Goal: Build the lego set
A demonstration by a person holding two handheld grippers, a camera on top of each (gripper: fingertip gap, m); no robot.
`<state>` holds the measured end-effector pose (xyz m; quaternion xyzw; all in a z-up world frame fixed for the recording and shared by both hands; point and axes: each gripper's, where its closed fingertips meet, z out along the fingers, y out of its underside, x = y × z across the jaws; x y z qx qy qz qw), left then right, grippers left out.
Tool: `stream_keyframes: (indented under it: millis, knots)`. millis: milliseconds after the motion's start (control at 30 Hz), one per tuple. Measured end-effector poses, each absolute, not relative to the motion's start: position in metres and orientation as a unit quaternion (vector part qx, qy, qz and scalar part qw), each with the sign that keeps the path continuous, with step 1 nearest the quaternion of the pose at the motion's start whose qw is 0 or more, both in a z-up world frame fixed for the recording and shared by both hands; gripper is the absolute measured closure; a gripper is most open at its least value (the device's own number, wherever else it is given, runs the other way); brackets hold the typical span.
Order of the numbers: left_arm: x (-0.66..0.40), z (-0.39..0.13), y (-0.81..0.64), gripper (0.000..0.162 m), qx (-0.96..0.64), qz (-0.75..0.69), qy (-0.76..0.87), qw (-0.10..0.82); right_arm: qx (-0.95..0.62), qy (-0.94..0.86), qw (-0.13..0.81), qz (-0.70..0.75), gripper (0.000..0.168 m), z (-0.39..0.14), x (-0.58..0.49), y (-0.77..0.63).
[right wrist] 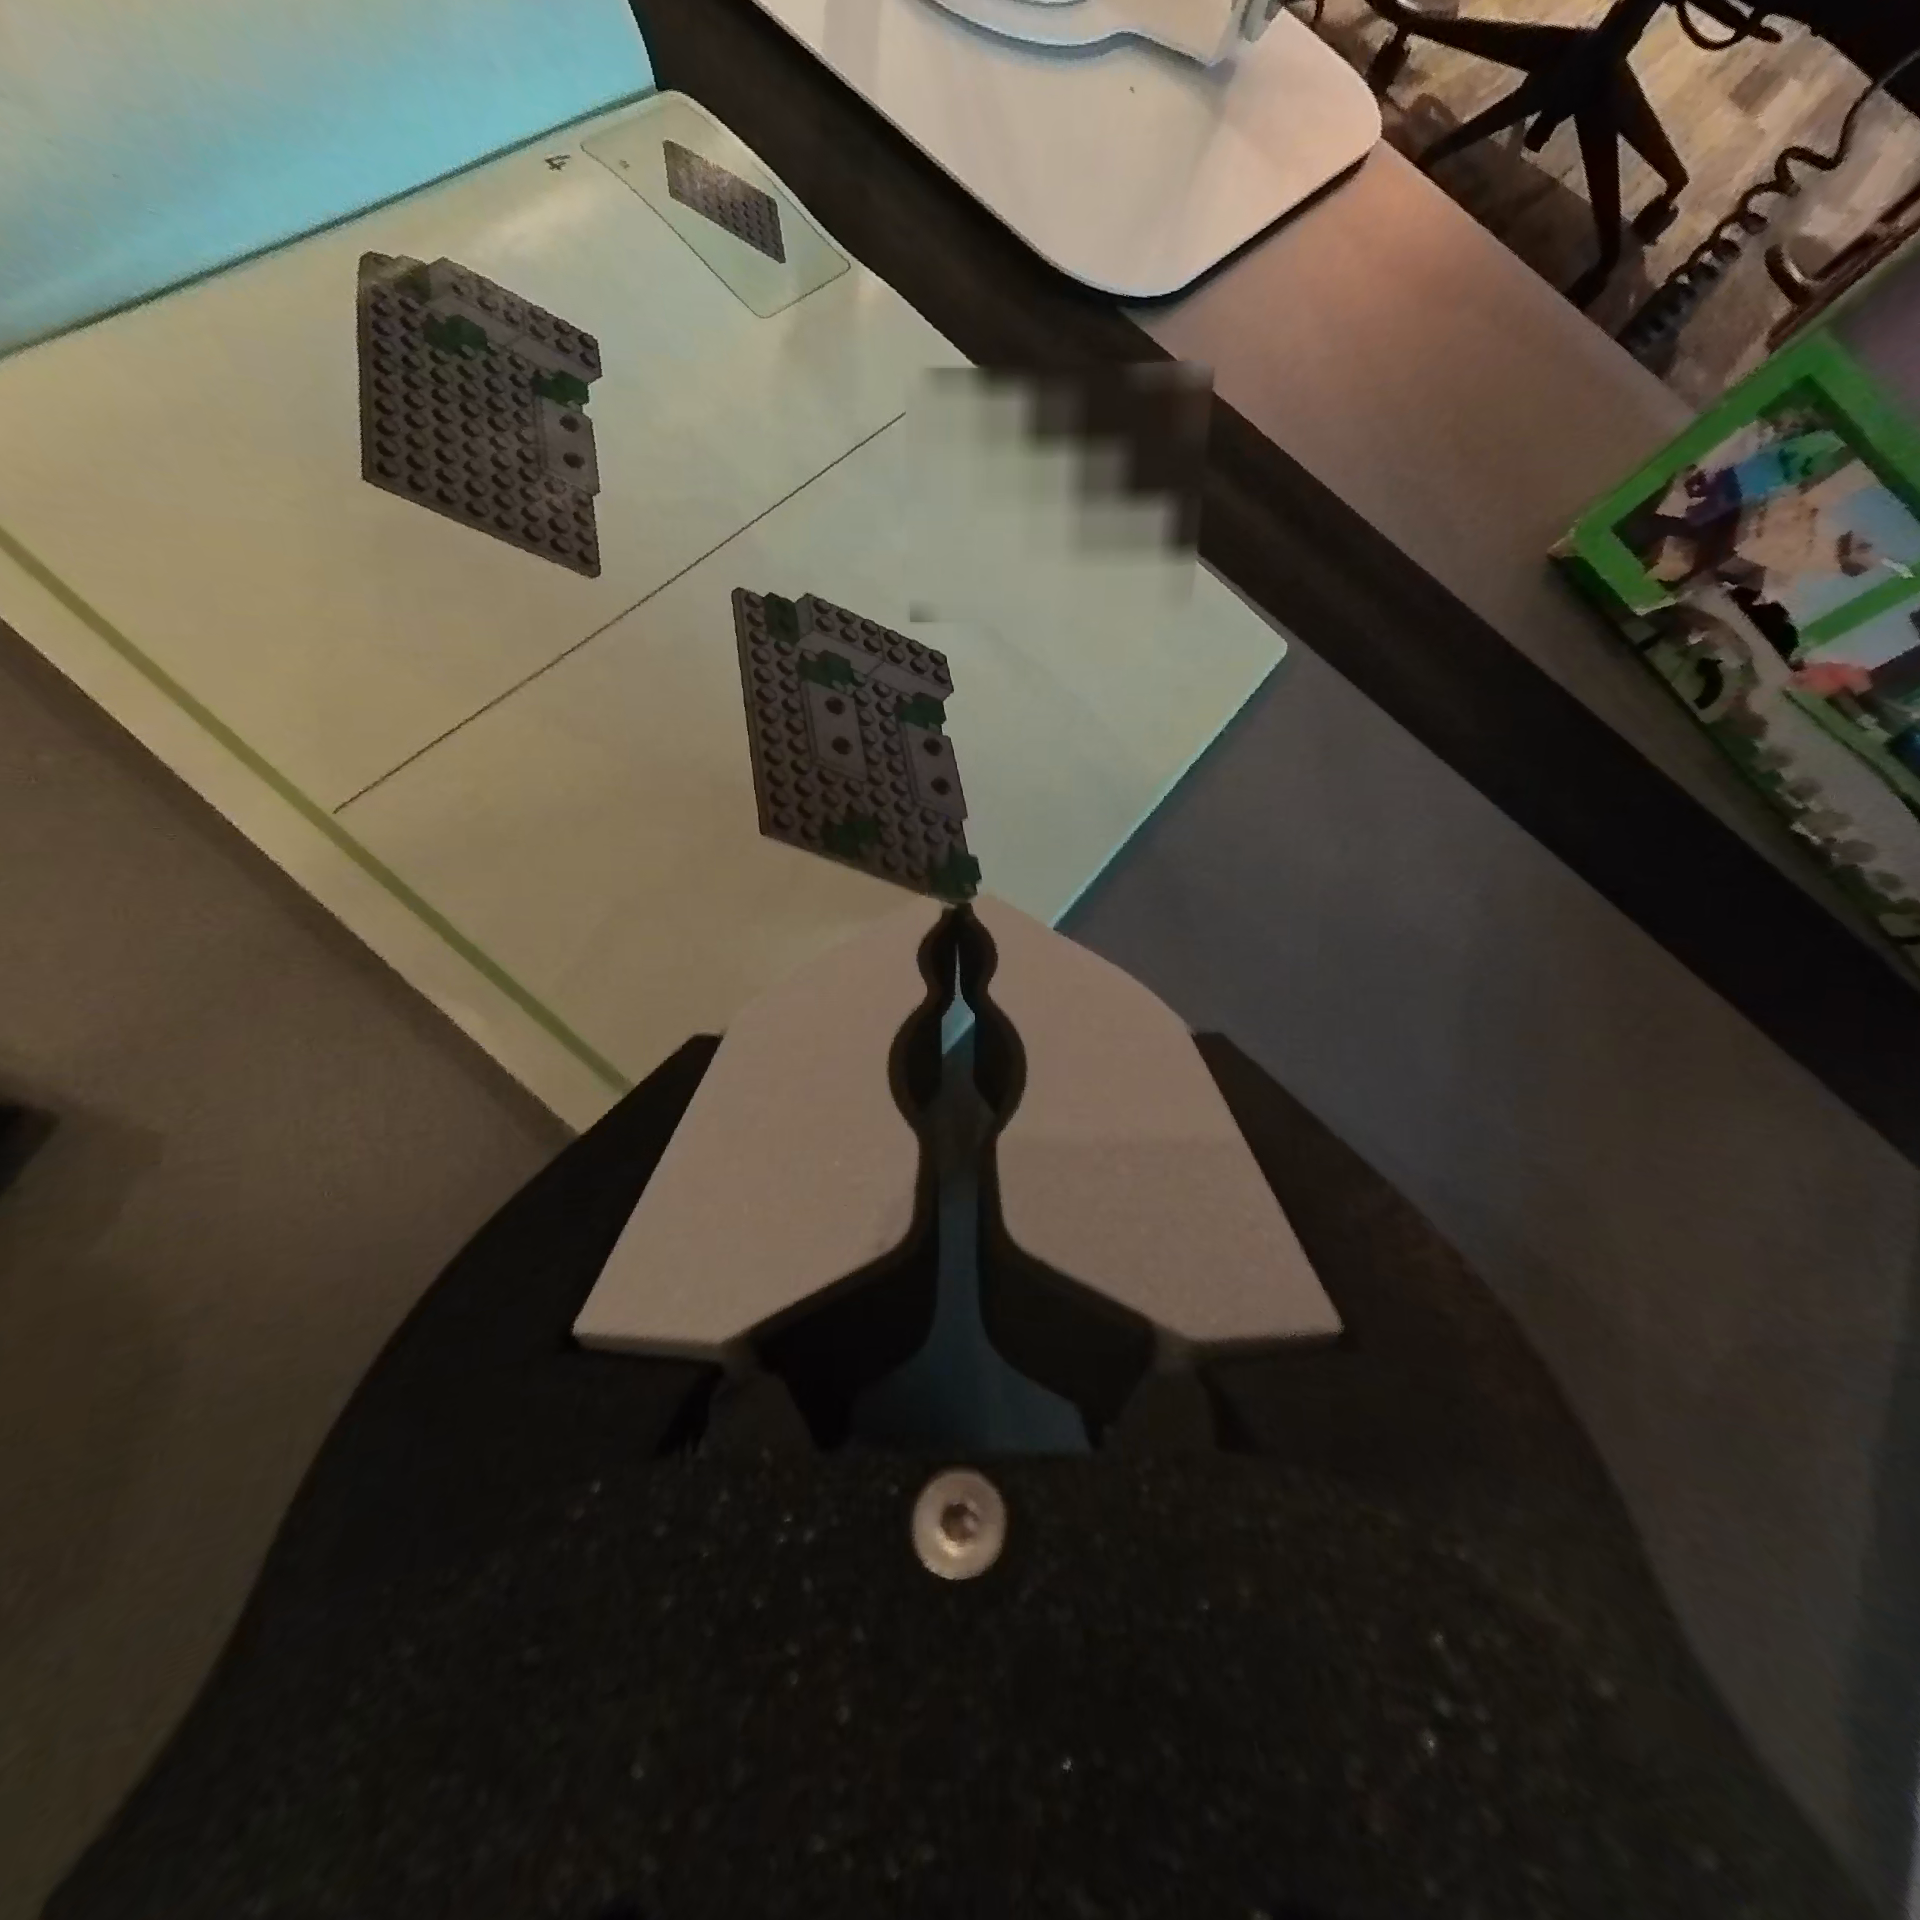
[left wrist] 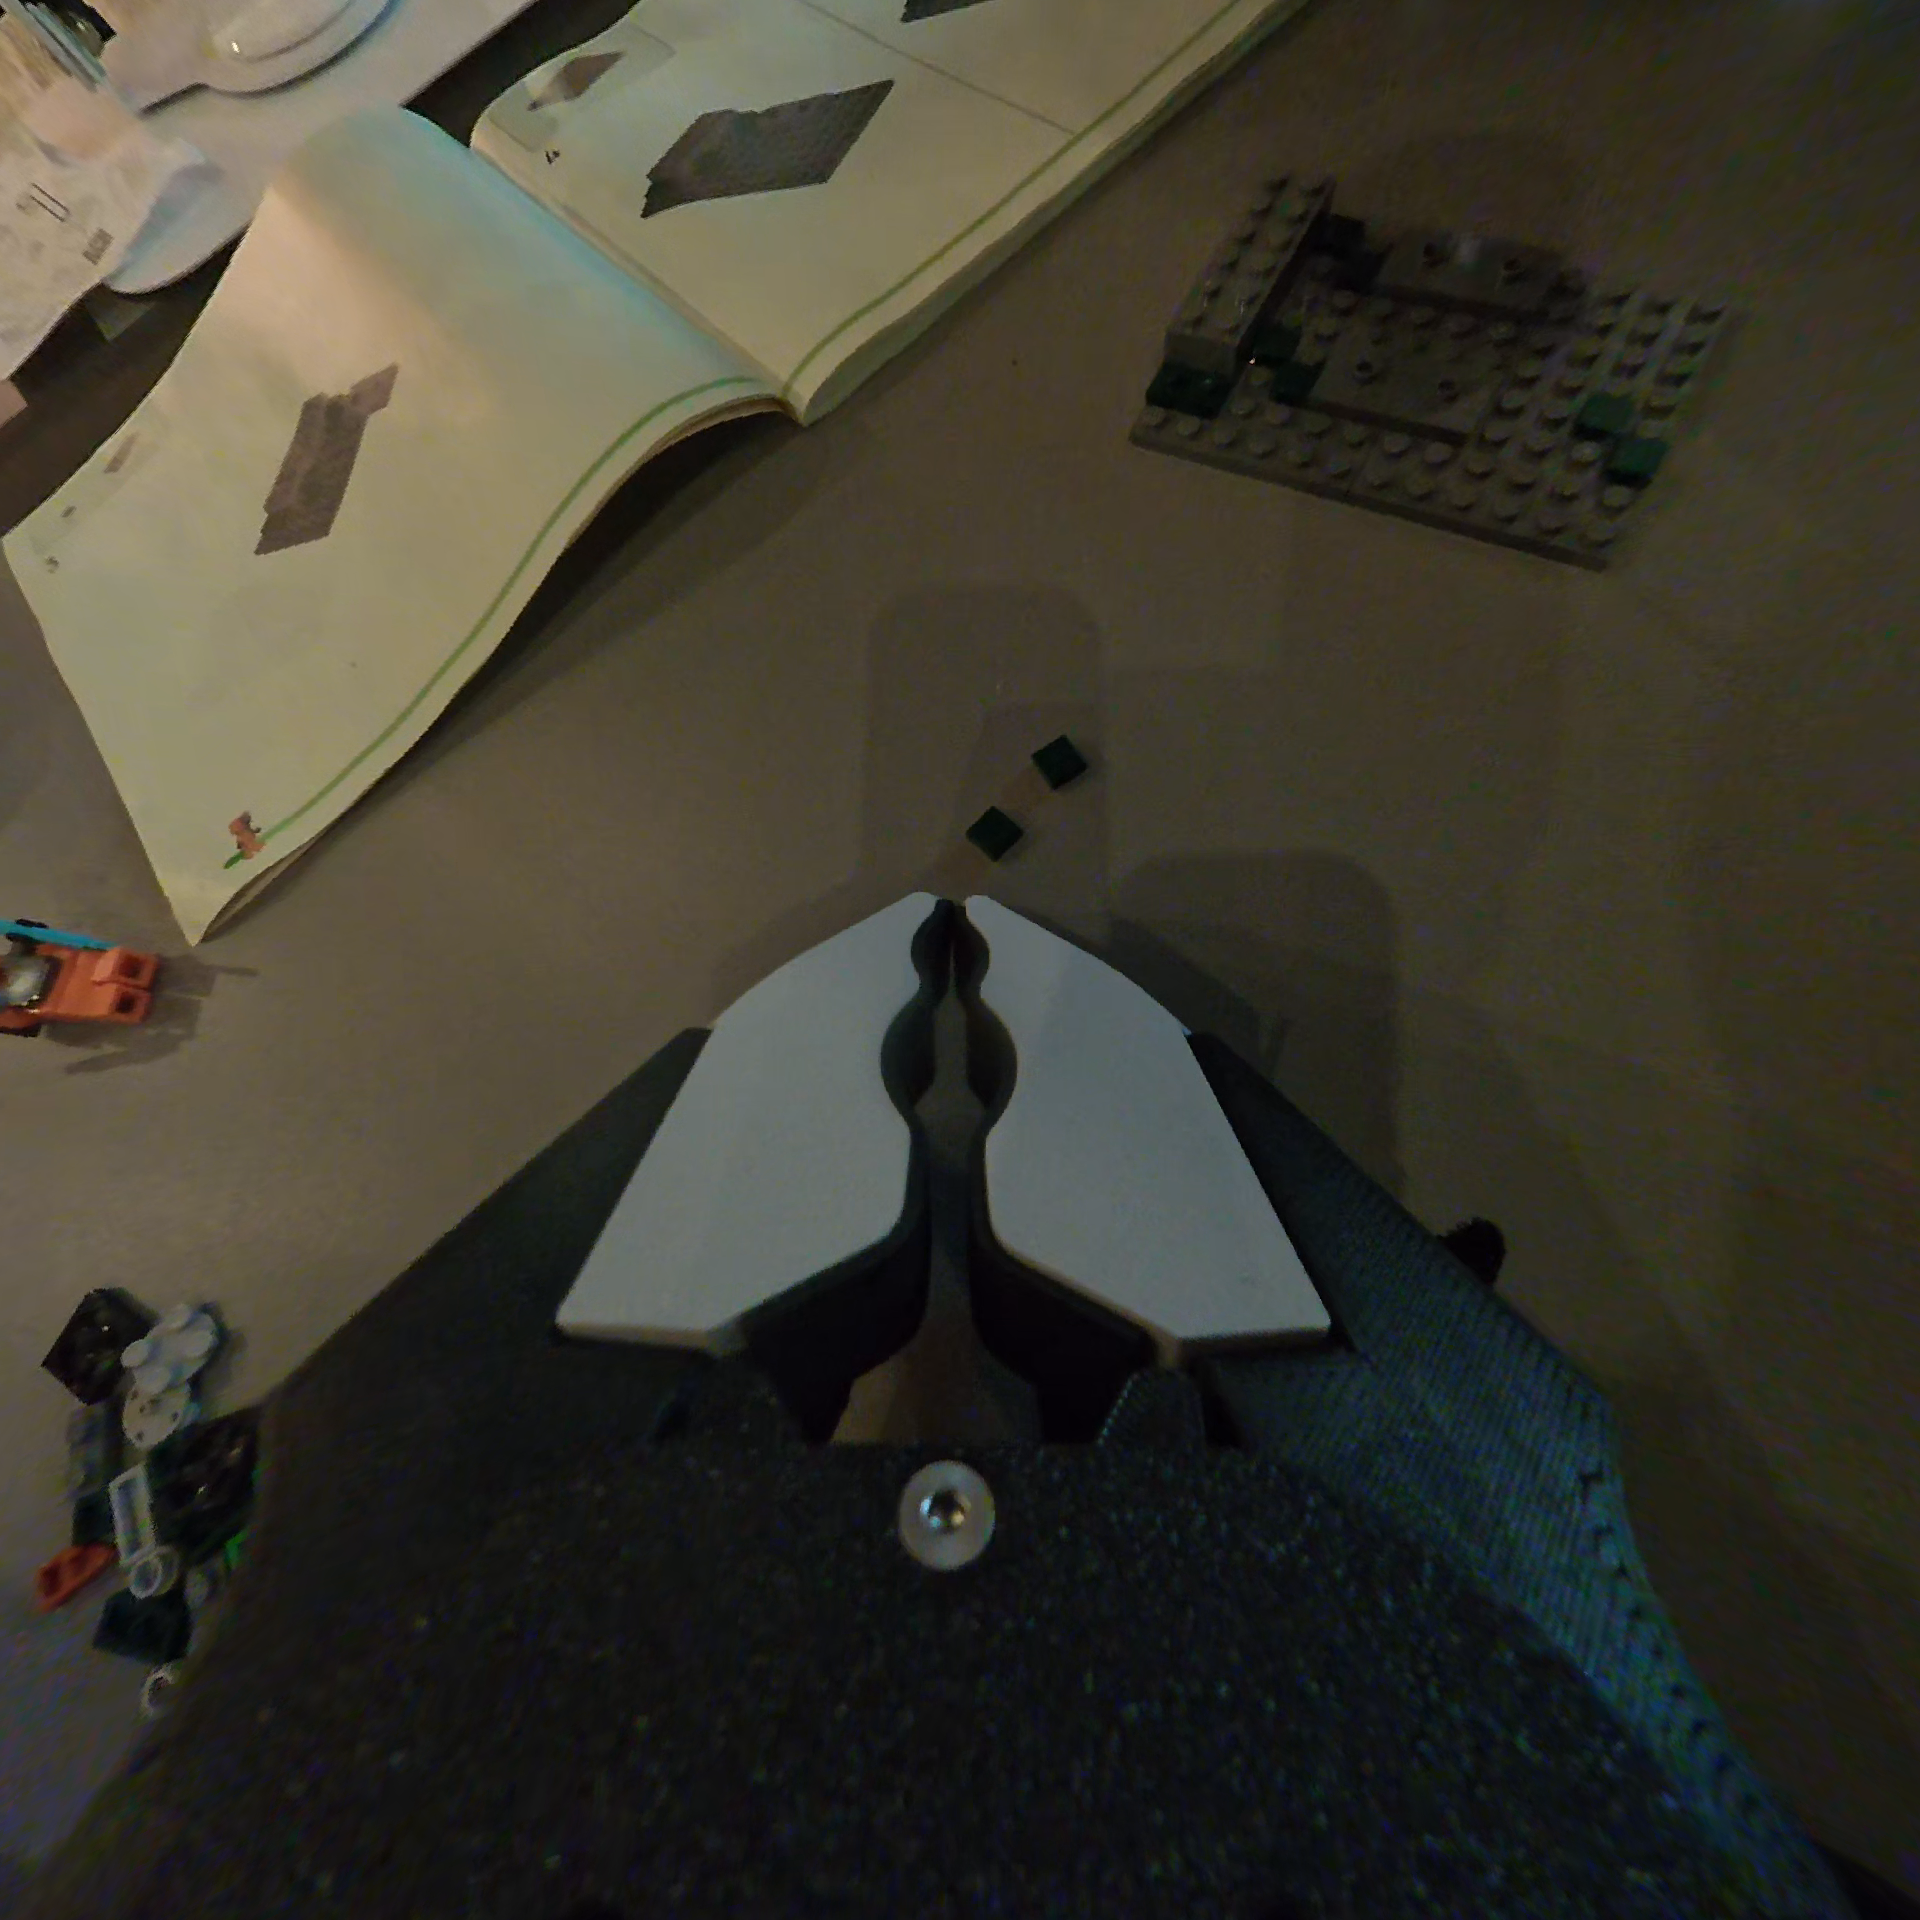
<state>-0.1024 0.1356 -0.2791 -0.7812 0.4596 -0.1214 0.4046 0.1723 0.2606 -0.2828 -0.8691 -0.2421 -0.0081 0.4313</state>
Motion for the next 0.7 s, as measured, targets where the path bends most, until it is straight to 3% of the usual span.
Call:
stream_keyframes:
  millis: [467,700]
  knots:
    - [-0.099,-0.28,0.133,0.162,-0.777,-0.125,0.468,0.403,-0.833,-0.299,0.46,0.077,0.168,-0.261,0.159,0.241]
    - [-0.1,-0.28,0.134,0.162,-0.78,-0.13,0.462,0.401,-0.822,-0.366,0.416,0.131,0.168,-0.267,0.163,0.27]
